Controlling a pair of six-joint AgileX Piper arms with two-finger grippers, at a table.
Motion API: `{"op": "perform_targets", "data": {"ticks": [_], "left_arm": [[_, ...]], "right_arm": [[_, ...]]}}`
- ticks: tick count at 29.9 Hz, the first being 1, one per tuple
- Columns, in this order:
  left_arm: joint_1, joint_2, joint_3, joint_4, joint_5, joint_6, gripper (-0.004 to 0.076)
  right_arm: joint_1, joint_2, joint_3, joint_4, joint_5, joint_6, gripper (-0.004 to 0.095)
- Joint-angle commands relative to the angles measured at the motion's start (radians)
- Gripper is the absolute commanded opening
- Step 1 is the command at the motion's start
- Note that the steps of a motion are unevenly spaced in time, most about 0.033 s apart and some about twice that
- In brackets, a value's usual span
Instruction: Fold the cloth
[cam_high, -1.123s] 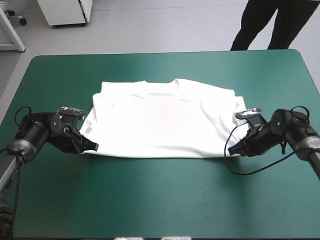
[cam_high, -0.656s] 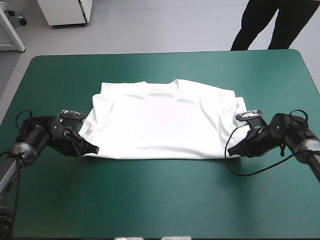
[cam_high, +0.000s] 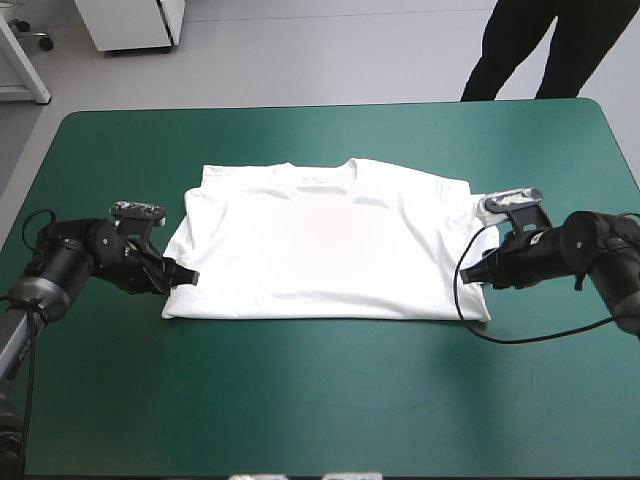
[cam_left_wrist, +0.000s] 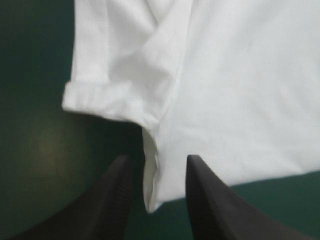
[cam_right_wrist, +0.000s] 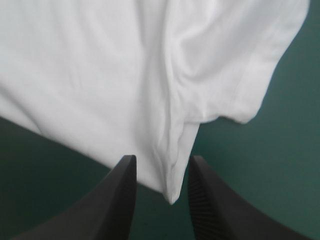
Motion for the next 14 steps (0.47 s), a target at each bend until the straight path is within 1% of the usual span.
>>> {"op": "perform_targets", "data": {"ticks": [1, 4, 8, 11, 14], "left_arm": [[0.003, -0.028, -0.113, -0.016, -0.067, -0.058, 0.0278], [0.058, -0.013, -0.189, -0.016, -0.061, -0.089, 0.0288], [0.181, 0.034, -0.266, -0.061, -0.039, -0.084, 0.0288], [0.259, 0.091, -0.294, -0.157, 0.008, -0.010, 0.0288], [0.265, 0.139, -0.295, -0.203, 0.051, 0.047, 0.0288]], "right_arm": [[-0.007, -0.076, -0.130, -0.008, -0.001, 0.032, 0.0350], [-0.007, -0.087, -0.209, -0.013, 0.040, 0.037, 0.0349], [-0.007, -0.090, -0.255, -0.013, 0.054, 0.037, 0.0349], [-0.007, -0.090, -0.254, -0.001, 0.053, 0.035, 0.0349], [-0.007, -0.090, -0.254, -0.001, 0.053, 0.035, 0.0350]]}}
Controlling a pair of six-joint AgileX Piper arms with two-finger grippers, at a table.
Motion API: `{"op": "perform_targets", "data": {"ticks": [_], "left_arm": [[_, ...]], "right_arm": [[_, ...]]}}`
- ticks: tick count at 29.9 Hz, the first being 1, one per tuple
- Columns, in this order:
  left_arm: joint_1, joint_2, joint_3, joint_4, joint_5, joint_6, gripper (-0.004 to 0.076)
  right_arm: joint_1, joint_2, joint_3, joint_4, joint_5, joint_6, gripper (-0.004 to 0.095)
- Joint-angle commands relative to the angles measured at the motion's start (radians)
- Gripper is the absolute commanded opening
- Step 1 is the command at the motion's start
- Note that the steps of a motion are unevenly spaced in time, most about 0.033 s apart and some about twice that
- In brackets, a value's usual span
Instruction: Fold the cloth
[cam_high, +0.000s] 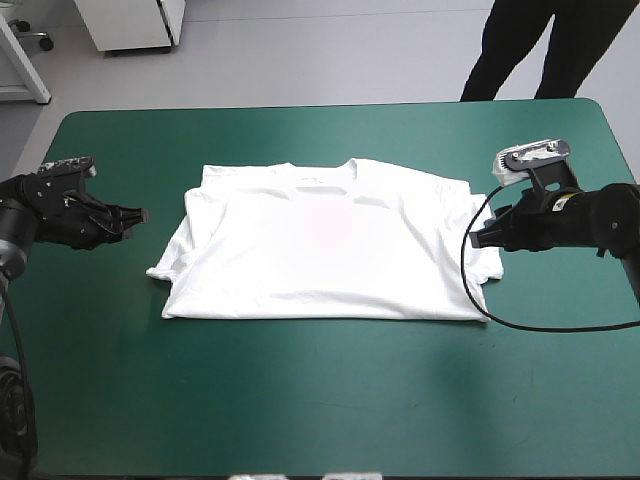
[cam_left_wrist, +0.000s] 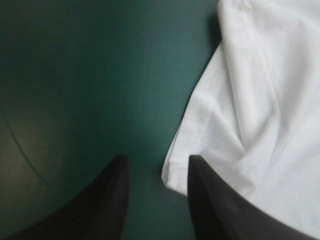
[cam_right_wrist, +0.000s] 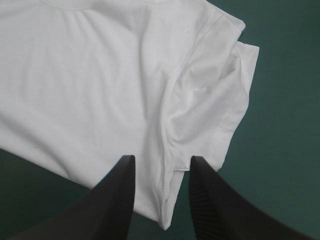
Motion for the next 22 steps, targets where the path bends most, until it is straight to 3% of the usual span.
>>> {"op": "perform_targets", "data": {"ticks": [1, 18, 22], "left_arm": [[0.003, 0.029, -0.036, -0.087, 0.039, 0.049, 0.0288], [-0.134, 0.274, -0.036, -0.048, 0.036, 0.079, 0.0288], [-0.177, 0.285, -0.036, 0.083, 0.016, 0.020, 0.0226]], "right_arm": [[-0.007, -0.026, -0.035, 0.017, -0.036, -0.002, 0.0349], [-0.007, -0.026, -0.035, 0.017, -0.038, -0.002, 0.0347], [-0.007, -0.026, -0.035, 0.017, -0.030, -0.002, 0.0347]]}}
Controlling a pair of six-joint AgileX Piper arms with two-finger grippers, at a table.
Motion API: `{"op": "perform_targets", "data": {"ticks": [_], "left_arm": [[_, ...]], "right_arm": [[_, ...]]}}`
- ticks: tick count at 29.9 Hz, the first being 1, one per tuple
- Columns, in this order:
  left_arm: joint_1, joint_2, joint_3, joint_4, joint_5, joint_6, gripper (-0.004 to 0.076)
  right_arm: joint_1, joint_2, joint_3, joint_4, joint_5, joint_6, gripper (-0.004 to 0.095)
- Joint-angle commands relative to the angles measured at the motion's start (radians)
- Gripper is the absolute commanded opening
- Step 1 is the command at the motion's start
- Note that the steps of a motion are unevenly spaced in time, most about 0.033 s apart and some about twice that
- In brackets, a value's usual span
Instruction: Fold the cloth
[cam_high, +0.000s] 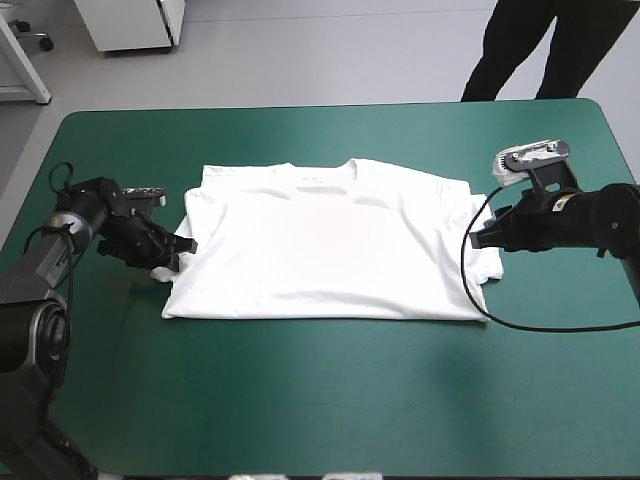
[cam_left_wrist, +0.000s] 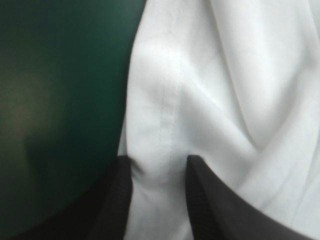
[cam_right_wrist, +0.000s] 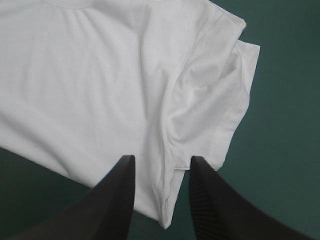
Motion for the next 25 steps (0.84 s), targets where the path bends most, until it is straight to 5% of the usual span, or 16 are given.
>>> {"op": "perform_targets", "data": {"ticks": [1, 4, 16, 25], "left_arm": [[-0.037, -0.012, -0.011, 0.074, -0.029, -0.068, 0.0178], [-0.039, -0.012, -0.011, 0.081, -0.039, -0.071, -0.0013], [-0.056, -0.098, -0.129, 0.099, 0.004, -0.073, -0.0009], [-0.239, -0.143, -0.229, 0.097, 0.069, -0.063, -0.0009]], "right_arm": [[-0.007, -0.026, -0.034, 0.016, -0.031, -0.002, 0.0347], [-0.007, -0.026, -0.034, 0.016, -0.029, -0.002, 0.0347], [-0.007, -0.026, -0.034, 0.016, -0.029, 0.000, 0.0347], [-0.007, -0.026, -0.034, 0.016, -0.027, 0.000, 0.0347]]}}
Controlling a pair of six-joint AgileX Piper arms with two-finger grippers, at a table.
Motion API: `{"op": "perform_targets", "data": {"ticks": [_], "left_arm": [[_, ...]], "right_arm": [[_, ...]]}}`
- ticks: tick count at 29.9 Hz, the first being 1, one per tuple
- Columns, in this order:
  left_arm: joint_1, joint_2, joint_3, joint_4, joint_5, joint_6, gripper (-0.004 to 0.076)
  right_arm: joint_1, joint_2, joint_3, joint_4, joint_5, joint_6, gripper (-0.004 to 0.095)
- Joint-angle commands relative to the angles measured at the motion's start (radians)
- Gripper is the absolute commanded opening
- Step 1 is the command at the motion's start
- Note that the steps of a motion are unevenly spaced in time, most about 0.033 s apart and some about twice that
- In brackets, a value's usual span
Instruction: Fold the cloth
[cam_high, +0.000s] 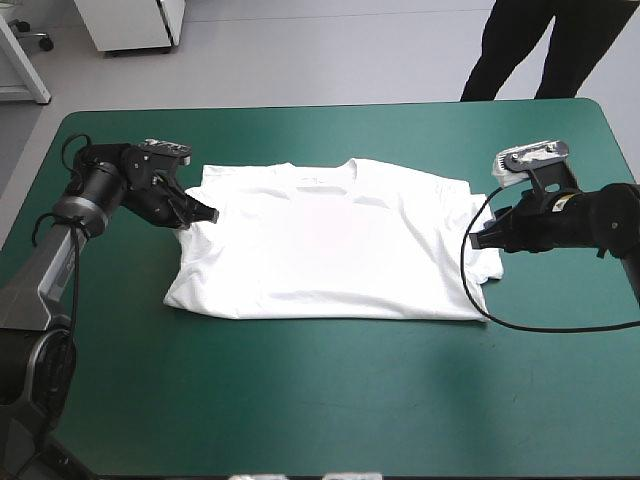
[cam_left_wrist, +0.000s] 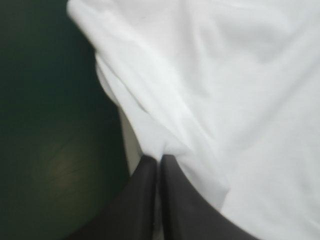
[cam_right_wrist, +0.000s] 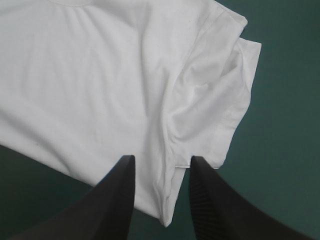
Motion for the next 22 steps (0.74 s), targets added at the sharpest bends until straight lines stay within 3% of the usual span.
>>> {"op": "perform_targets", "data": {"ticks": [1, 7, 14, 19, 22], "left_arm": [[-0.089, -0.042, -0.033, -0.017, 0.013, -0.002, -0.0009], [-0.203, 0.066, -0.034, -0.002, 0.073, -0.002, -0.0009], [-0.216, 0.233, -0.034, 0.025, 0.095, 0.015, -0.0009], [-0.216, 0.237, -0.036, 0.040, 0.095, 0.016, -0.0003], [-0.216, 0.186, -0.036, 0.043, 0.080, 0.020, 0.0067]], "right_arm": [[-0.007, -0.026, -0.034, 0.015, -0.031, -0.001, 0.0347], [-0.007, -0.026, -0.034, 0.015, 0.023, -0.001, 0.0347], [-0.007, -0.026, -0.034, 0.012, 0.032, -0.003, 0.0347], [-0.007, -0.026, -0.034, 0.004, 0.026, 0.000, 0.0348], [-0.007, -0.025, -0.034, -0.004, -0.004, 0.017, 0.0370]]}}
